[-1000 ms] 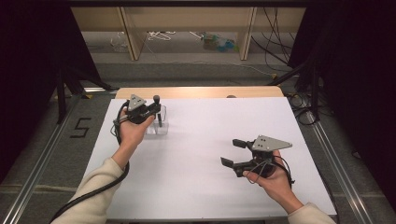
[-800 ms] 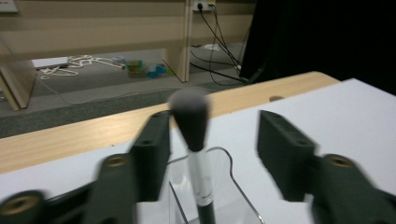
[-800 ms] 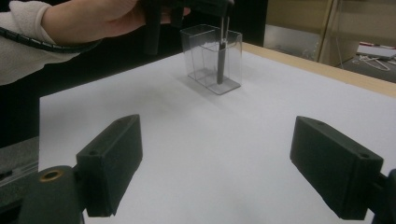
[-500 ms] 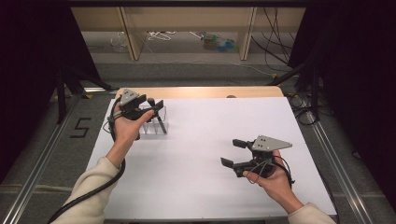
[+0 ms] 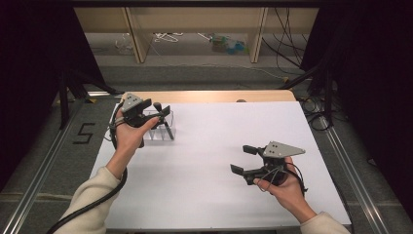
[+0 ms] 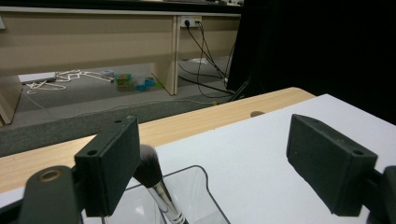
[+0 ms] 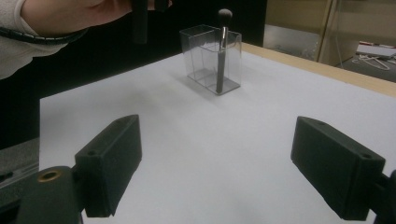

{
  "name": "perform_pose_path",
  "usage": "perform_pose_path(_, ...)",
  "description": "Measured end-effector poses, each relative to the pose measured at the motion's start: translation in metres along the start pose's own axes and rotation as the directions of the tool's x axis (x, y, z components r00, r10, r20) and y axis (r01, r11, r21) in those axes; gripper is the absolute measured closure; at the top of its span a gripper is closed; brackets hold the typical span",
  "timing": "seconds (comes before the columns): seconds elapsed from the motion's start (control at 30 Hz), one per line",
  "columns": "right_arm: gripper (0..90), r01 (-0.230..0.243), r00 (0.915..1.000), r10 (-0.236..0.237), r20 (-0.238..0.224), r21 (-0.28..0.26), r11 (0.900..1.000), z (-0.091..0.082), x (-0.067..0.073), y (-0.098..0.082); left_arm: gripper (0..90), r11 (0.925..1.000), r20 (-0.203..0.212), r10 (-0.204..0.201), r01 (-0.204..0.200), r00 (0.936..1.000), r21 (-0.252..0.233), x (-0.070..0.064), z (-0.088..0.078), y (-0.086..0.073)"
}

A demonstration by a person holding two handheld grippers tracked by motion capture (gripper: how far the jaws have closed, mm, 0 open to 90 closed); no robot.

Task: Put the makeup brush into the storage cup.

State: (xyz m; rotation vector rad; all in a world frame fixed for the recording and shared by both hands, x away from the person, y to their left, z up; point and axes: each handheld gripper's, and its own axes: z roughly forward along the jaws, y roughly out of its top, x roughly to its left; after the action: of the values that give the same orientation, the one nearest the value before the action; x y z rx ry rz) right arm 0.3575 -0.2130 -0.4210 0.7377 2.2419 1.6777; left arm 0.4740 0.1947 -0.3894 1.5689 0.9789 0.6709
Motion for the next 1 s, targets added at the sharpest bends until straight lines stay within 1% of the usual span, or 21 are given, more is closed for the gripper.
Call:
perform_pose_path(0.07,17.1,-0.001,1.0,0.001,0.003,-0.002,1.0,0.0,0.0,0.0,17.2,1.0,0.004,-0.005,0.005,1.0,-0.008,-0.001,-0.002,0.001)
perform_pose_path(0.13,17.1,-0.005,1.0,0.005,0.003,0.004,1.0,0.0,0.0,0.0,16.9,0.9999,0.005,0.005,-0.005,1.0,-0.012,0.0,-0.004,0.001)
perform_pose_path(0.2,17.1,-0.006,1.0,0.006,0.0,-0.003,1.0,0.0,0.0,0.0,16.8,0.9996,0.006,0.026,-0.026,0.9996,-0.014,0.001,-0.005,0.001)
perform_pose_path(0.23,17.1,-0.007,1.0,0.007,0.0,-0.003,1.0,0.0,0.001,0.0,16.6,0.9987,0.005,0.047,-0.047,0.9989,-0.018,0.002,-0.006,0.001)
perform_pose_path(0.33,17.1,-0.002,1.0,0.002,0.001,0.001,1.0,0.0,0.0,0.0,16.6,0.9979,0.009,0.061,-0.061,0.9981,-0.02,0.002,-0.008,0.0)
perform_pose_path(0.37,17.1,-0.002,1.0,0.002,0.006,0.004,1.0,0.0,0.0,0.0,16.5,0.9968,0.011,0.076,-0.076,0.997,-0.023,0.003,-0.009,0.0)
perform_pose_path(0.43,17.1,-0.007,1.0,0.007,0.0,-0.003,1.0,0.0,0.0,0.0,16.3,0.9987,0.017,0.046,-0.046,0.9988,-0.02,0.0,-0.012,-0.001)
perform_pose_path(0.47,17.1,-0.007,1.0,0.007,0.001,-0.003,1.0,0.001,0.0,0.0,16.2,0.9978,0.017,0.062,-0.062,0.9979,-0.024,0.001,-0.014,-0.001)
perform_pose_path(0.5,17.0,-0.007,1.0,0.007,0.001,-0.002,1.0,0.001,0.001,0.0,16.1,0.9979,0.021,0.061,-0.061,0.9979,-0.021,0.0,-0.015,-0.001)
perform_pose_path(0.57,17.0,-0.007,1.0,0.007,0.0,-0.003,1.0,0.001,0.001,0.0,16.0,0.9983,0.027,0.054,-0.054,0.9982,-0.022,-0.001,-0.017,-0.002)
perform_pose_path(0.63,17.0,-0.008,1.0,0.008,0.0,-0.001,1.0,0.0,0.001,0.0,16.0,0.9993,0.037,0.035,-0.034,0.9987,-0.018,-0.005,-0.02,-0.004)
perform_pose_path(0.67,17.0,-0.007,1.0,0.007,0.003,0.002,1.0,0.0,0.0,0.0,16.0,0.9984,0.037,0.053,-0.052,0.9979,-0.02,-0.004,-0.021,-0.004)
perform_pose_path(0.73,17.0,-0.008,1.0,0.008,0.002,-0.005,1.0,0.0,0.0,0.0,15.9,0.9978,0.04,0.065,-0.064,0.9971,-0.017,-0.006,-0.023,-0.004)
perform_pose_path(0.77,17.0,-0.008,1.0,0.008,0.002,-0.004,1.0,0.0,0.0,0.0,15.9,0.9983,0.045,0.055,-0.054,0.9975,-0.02,-0.007,-0.025,-0.005)
perform_pose_path(0.8,17.0,-0.007,1.0,0.007,0.0,0.003,1.0,0.0,0.0,0.0,15.8,0.9964,0.046,0.083,-0.082,0.9955,-0.021,-0.006,-0.026,-0.005)
perform_pose_path(0.83,17.0,-0.003,1.0,0.003,0.003,-0.004,1.0,0.0,0.0,0.0,15.8,0.9975,0.051,0.068,-0.067,0.9964,-0.023,-0.008,-0.028,-0.005)
perform_pose_path(0.87,16.9,-0.003,1.0,0.003,0.005,-0.002,1.0,0.0,0.0,0.0,15.8,0.9984,0.04,0.054,-0.054,0.9977,-0.015,-0.01,-0.03,-0.006)
perform_pose_path(0.9,16.9,-0.007,1.0,0.007,0.007,0.003,1.0,0.0,0.001,0.0,15.8,0.997,0.037,0.075,-0.074,0.9965,-0.02,-0.01,-0.032,-0.006)
perform_pose_path(0.93,17.0,-0.002,1.0,0.002,0.009,-0.001,1.0,0.0,0.0,0.0,15.8,0.9967,0.045,0.079,-0.078,0.9959,-0.022,-0.01,-0.034,-0.006)
perform_pose_path(0.97,16.9,-0.001,1.0,0.001,0.01,-0.001,1.0,0.0,0.0,0.0,15.8,0.9975,0.055,0.068,-0.067,0.9962,-0.022,-0.012,-0.035,-0.007)
perform_pose_path(1.0,16.9,-0.001,1.0,0.001,0.01,-0.001,1.0,0.0,0.0,0.0,15.8,0.9934,0.041,0.111,-0.11,0.993,-0.032,-0.01,-0.037,-0.006)
